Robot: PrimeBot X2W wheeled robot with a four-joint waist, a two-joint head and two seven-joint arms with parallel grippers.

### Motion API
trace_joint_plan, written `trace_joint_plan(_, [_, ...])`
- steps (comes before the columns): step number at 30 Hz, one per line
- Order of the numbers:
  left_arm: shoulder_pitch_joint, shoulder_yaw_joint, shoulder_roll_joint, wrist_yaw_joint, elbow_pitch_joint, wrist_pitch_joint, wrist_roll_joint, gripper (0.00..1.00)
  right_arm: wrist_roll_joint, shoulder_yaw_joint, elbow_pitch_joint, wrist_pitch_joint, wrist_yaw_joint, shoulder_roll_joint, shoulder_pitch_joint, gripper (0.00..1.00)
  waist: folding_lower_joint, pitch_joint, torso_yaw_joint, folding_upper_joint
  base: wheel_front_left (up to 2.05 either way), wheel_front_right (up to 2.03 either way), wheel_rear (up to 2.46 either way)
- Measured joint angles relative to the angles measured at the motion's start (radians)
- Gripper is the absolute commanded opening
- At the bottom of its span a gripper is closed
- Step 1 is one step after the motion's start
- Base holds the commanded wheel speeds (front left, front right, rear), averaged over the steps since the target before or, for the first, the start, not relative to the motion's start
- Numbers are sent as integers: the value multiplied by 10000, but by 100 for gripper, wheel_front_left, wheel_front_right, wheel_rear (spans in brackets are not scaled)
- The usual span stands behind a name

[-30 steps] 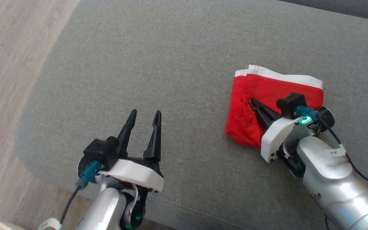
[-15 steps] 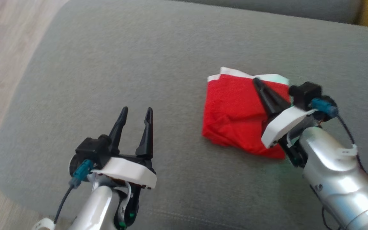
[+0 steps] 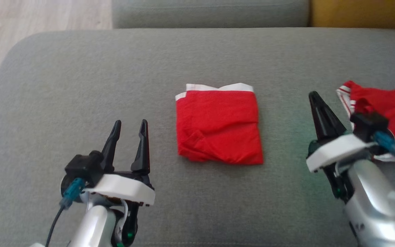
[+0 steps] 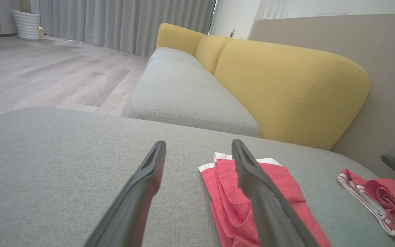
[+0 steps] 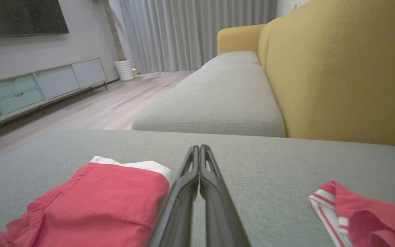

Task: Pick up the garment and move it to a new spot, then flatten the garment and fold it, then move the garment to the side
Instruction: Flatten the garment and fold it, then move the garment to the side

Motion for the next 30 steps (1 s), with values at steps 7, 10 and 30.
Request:
trace_joint_plan(7, [378,96,2,-17,109,0,-88,100,-1127,-1689,-1210,-23,0,744,1724,100,0,-252,-340,0,0,0,0])
trace_joint_plan(10, [603,132,2,54,255,0,-94,100,-1618,-2002,-1607,-23,0,1022,2437,100,0,-325,-386,0,0,0,0])
trace_joint_plan(30, [741,58,2,146,65,0,61,100,-1856,-2038,-2339,546,0,1482,2658,100,0,100,90,0,0,0,0])
